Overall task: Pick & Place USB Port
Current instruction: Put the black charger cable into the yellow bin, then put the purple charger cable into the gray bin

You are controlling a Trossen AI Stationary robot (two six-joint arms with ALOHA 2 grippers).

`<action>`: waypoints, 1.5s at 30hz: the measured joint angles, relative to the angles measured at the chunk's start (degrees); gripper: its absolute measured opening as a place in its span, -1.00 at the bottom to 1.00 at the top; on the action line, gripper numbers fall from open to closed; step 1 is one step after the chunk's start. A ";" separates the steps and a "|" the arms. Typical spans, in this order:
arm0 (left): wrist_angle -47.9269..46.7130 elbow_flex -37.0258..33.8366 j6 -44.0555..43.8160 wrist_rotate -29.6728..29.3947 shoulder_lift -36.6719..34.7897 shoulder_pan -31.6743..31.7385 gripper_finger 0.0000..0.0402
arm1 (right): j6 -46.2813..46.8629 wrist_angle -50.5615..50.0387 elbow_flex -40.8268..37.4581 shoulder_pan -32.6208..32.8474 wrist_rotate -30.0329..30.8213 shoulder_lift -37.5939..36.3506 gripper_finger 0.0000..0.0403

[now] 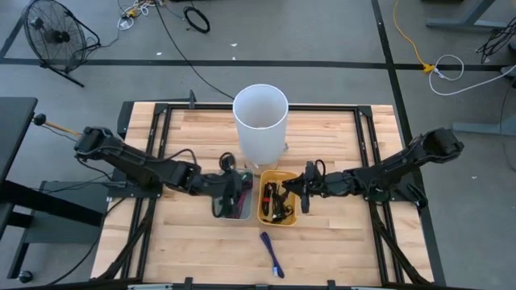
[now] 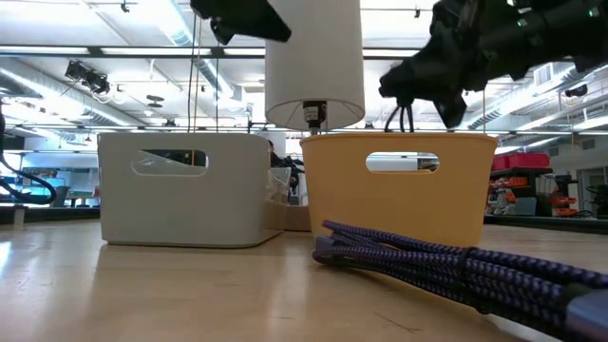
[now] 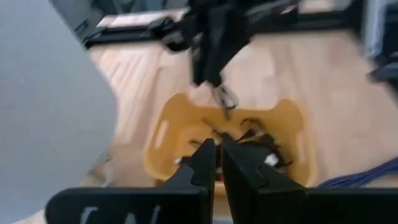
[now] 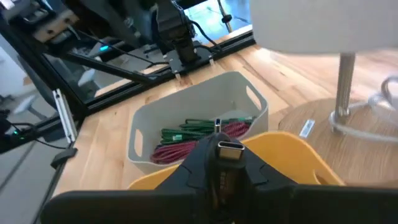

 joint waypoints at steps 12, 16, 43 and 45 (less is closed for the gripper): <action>11.34 -11.00 -0.97 2.27 -2.81 -1.19 -0.84 | 3.08 16.40 -0.19 -0.52 -5.48 14.02 -0.86; 10.88 -11.33 -0.73 1.78 -2.68 -1.12 -0.84 | 4.34 16.32 0.22 -1.53 -9.05 15.54 -0.56; 10.79 -11.28 0.33 1.80 -2.70 -1.14 -0.84 | -2.65 5.86 1.59 -6.13 -6.22 8.23 -0.05; 10.79 -11.28 0.33 1.79 -2.70 -1.14 -0.84 | -4.37 7.44 1.92 -6.36 -8.45 5.21 -0.09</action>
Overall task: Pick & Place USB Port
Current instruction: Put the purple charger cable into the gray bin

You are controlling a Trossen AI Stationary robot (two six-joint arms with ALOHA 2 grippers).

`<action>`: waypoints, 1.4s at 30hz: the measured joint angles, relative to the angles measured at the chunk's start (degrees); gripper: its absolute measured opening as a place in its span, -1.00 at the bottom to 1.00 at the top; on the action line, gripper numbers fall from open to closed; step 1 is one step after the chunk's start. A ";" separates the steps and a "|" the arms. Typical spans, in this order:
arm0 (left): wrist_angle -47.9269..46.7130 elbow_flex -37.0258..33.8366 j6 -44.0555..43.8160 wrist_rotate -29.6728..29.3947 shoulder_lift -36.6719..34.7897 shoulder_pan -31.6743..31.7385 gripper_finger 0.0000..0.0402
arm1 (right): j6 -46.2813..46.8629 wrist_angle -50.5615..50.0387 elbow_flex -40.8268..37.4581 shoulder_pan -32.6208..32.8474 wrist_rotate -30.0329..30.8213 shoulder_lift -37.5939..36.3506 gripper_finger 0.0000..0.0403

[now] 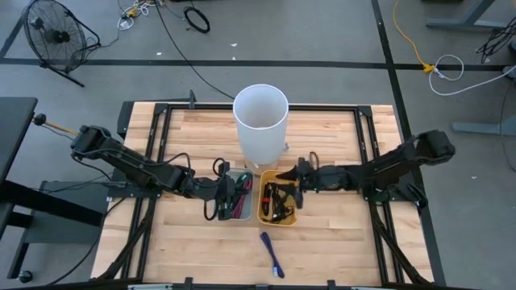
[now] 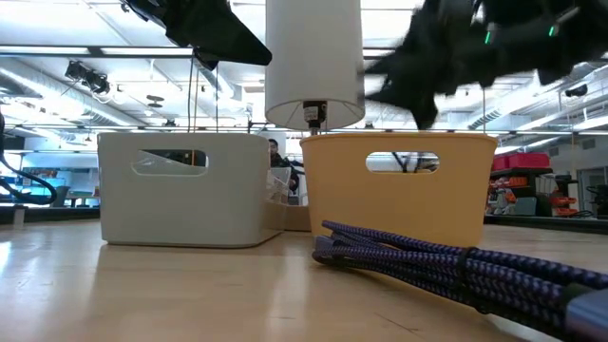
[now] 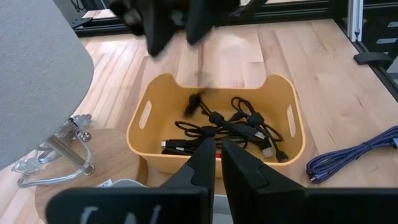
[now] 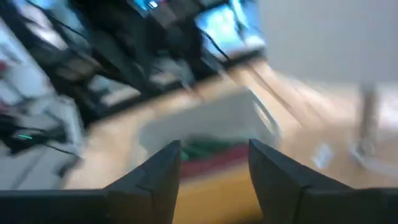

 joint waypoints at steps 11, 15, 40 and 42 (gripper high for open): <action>-0.26 0.02 -0.02 0.02 0.00 0.00 -0.84 | 3.58 -2.03 -0.08 9.03 -5.78 -8.50 -0.16; -0.28 0.02 -0.02 0.02 0.00 0.00 -0.84 | 9.93 -5.45 3.22 16.40 -3.17 -5.22 -0.16; -0.90 0.04 0.02 0.02 0.04 0.00 -0.84 | 39.29 -50.50 36.72 27.07 -7.03 24.28 -0.16; -1.08 0.04 0.02 0.02 0.04 0.00 -0.84 | 39.74 -50.60 36.87 26.95 -7.05 25.19 -0.16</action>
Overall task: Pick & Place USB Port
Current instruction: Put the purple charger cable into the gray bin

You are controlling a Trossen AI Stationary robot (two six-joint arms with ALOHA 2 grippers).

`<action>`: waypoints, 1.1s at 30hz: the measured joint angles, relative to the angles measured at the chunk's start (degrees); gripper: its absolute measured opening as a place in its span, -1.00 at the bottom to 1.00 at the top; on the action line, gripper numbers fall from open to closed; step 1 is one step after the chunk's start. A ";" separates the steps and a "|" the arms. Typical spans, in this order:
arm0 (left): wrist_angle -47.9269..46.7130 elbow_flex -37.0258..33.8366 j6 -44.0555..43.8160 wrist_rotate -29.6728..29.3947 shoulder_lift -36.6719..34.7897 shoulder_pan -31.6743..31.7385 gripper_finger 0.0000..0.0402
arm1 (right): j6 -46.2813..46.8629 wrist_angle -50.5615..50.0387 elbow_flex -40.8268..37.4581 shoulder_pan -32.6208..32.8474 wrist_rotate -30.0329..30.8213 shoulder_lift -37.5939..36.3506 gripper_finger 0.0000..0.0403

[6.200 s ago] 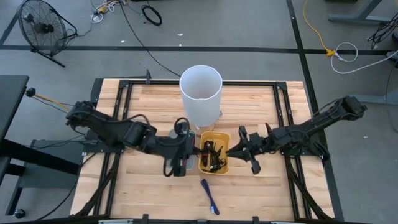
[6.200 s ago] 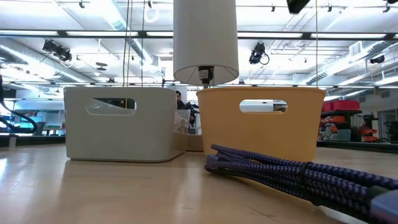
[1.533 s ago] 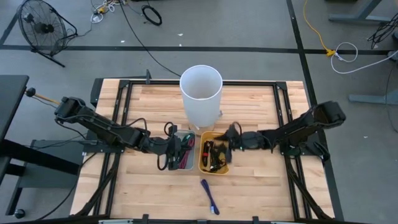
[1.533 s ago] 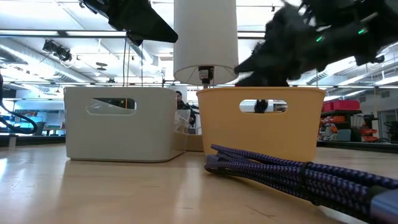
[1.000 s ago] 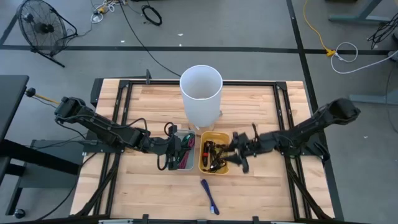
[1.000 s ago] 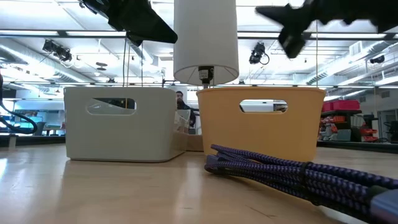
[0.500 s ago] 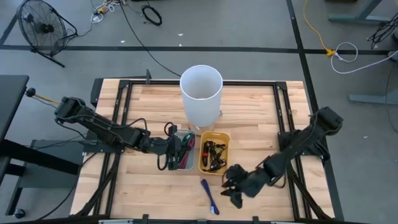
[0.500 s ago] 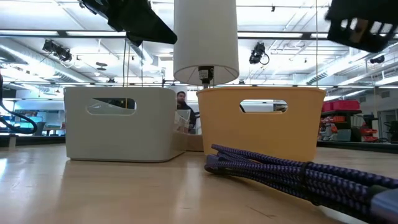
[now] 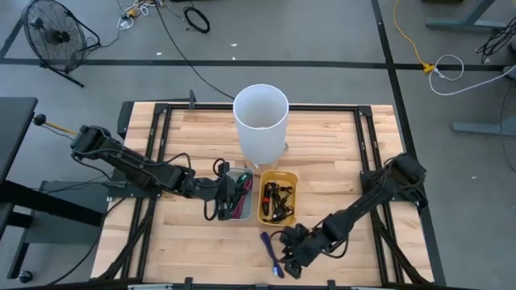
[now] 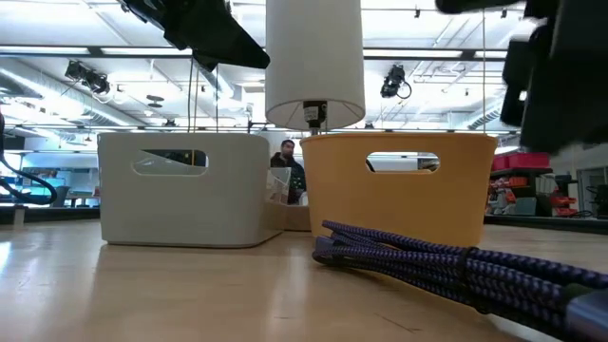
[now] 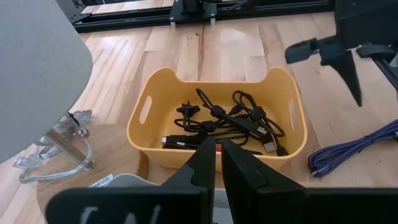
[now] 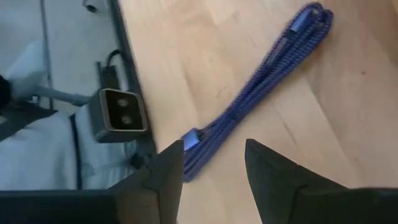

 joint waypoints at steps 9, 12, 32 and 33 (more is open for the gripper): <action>-0.21 -0.02 -0.02 0.00 0.00 0.00 -0.84 | 0.49 1.78 0.02 -0.75 0.00 3.25 -0.16; -0.18 0.00 -0.02 0.00 0.00 0.00 -0.84 | 0.08 4.23 0.02 -1.21 -1.42 4.96 -0.16; -0.30 -0.01 -0.04 0.00 0.00 0.00 -0.84 | 0.51 8.75 0.04 -3.02 -2.39 8.58 -0.16; -0.32 -0.01 -0.04 0.00 0.00 0.01 -0.84 | 0.51 9.24 0.19 -3.02 -2.72 9.01 -0.16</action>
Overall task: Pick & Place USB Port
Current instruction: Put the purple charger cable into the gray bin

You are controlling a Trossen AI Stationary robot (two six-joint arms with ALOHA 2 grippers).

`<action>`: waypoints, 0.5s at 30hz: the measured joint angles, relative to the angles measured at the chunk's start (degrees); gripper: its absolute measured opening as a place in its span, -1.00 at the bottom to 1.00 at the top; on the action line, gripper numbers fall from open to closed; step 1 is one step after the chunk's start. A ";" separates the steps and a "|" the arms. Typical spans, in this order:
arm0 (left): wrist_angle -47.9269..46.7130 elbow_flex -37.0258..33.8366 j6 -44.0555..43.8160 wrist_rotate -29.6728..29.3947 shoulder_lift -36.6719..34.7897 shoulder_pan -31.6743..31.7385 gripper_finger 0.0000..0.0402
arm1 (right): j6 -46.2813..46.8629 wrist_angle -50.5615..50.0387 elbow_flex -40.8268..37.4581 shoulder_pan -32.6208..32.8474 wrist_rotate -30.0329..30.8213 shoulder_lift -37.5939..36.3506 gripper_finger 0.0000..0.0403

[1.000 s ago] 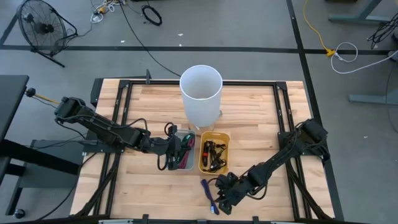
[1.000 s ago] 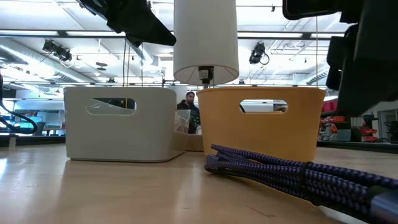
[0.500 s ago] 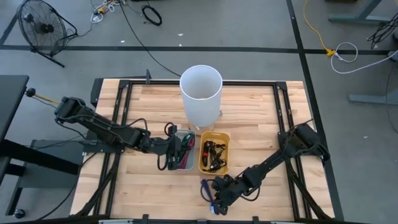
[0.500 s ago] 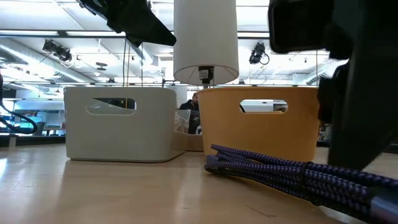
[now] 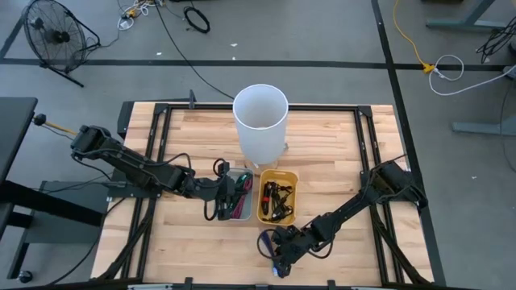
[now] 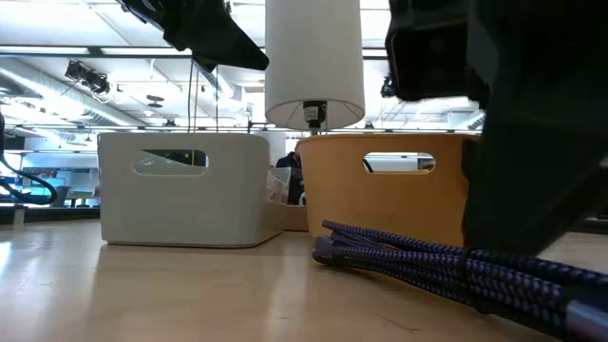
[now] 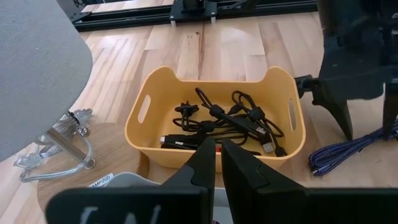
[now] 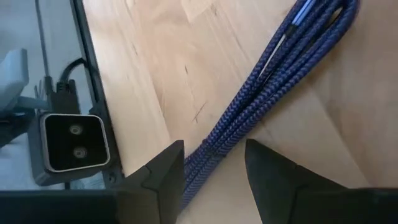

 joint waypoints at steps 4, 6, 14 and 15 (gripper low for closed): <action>-0.14 0.01 -0.01 0.00 0.00 0.02 -0.84 | -1.91 -0.42 3.45 -0.04 -1.95 3.05 -0.16; -0.18 0.01 -0.01 0.00 0.00 -0.01 -0.84 | -3.75 -2.53 6.10 -0.25 -3.02 4.75 -0.16; -0.91 0.03 -0.40 0.00 0.00 -0.01 -0.84 | -8.33 -8.19 10.69 -0.63 -4.04 6.52 -0.80; -1.06 0.03 -0.42 0.02 0.00 -0.01 -0.84 | -8.93 -7.82 10.81 -0.63 -4.56 6.56 -0.89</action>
